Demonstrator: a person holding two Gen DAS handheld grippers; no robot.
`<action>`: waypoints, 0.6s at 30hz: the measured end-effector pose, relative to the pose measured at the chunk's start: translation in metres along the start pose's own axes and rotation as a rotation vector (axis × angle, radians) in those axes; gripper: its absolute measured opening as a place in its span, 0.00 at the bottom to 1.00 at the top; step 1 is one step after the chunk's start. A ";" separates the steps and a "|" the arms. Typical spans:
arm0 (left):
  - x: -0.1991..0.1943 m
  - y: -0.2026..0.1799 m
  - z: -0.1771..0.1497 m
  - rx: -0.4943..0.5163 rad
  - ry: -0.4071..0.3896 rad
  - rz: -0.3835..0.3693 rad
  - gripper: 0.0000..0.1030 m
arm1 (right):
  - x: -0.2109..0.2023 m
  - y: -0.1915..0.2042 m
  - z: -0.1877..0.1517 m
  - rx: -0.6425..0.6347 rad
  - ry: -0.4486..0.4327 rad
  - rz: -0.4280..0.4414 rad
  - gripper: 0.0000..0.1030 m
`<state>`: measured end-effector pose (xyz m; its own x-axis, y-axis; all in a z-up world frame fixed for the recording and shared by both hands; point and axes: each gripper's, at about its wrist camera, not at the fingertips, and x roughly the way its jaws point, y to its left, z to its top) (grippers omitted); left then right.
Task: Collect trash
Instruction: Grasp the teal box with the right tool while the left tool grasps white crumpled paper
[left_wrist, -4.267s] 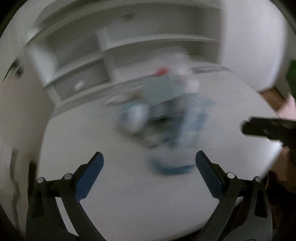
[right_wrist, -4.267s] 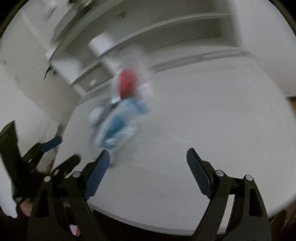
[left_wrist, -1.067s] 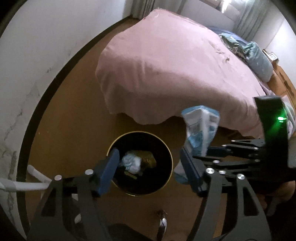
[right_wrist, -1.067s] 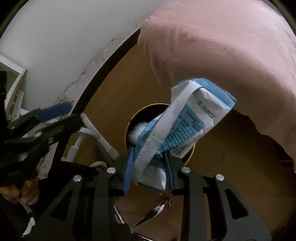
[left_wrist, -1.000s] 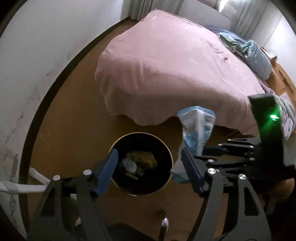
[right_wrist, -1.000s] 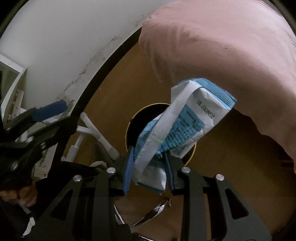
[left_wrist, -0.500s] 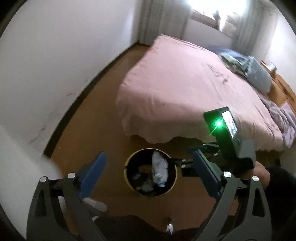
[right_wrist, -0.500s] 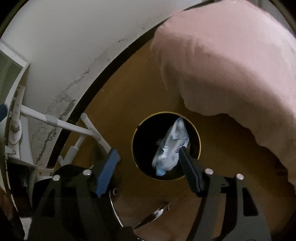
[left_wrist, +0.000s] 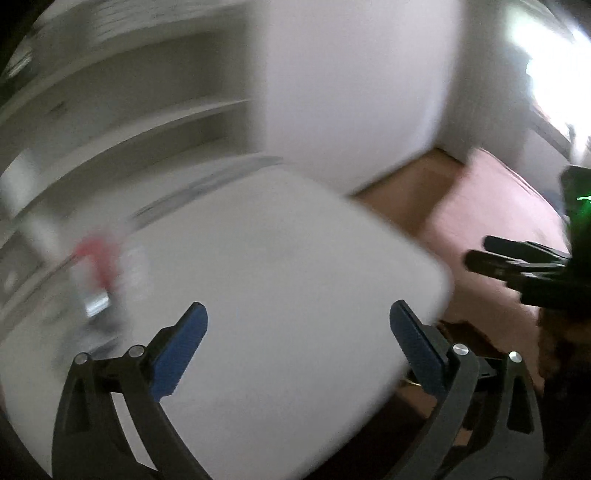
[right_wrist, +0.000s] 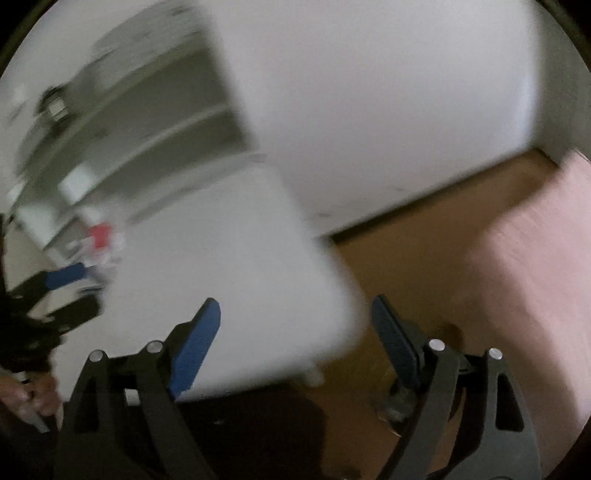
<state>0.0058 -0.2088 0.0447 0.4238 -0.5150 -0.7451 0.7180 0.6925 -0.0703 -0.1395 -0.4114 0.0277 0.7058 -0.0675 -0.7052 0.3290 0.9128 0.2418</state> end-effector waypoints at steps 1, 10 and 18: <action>-0.006 0.026 -0.007 -0.051 0.007 0.033 0.93 | 0.012 0.028 0.006 -0.037 0.013 0.044 0.78; -0.059 0.206 -0.089 -0.401 0.034 0.335 0.93 | 0.103 0.217 0.032 -0.285 0.137 0.311 0.78; -0.071 0.249 -0.119 -0.468 0.052 0.356 0.93 | 0.153 0.286 0.052 -0.367 0.168 0.347 0.72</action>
<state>0.0889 0.0606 0.0010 0.5576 -0.1925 -0.8075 0.2114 0.9736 -0.0862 0.0952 -0.1815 0.0241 0.6136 0.3020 -0.7295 -0.1686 0.9528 0.2526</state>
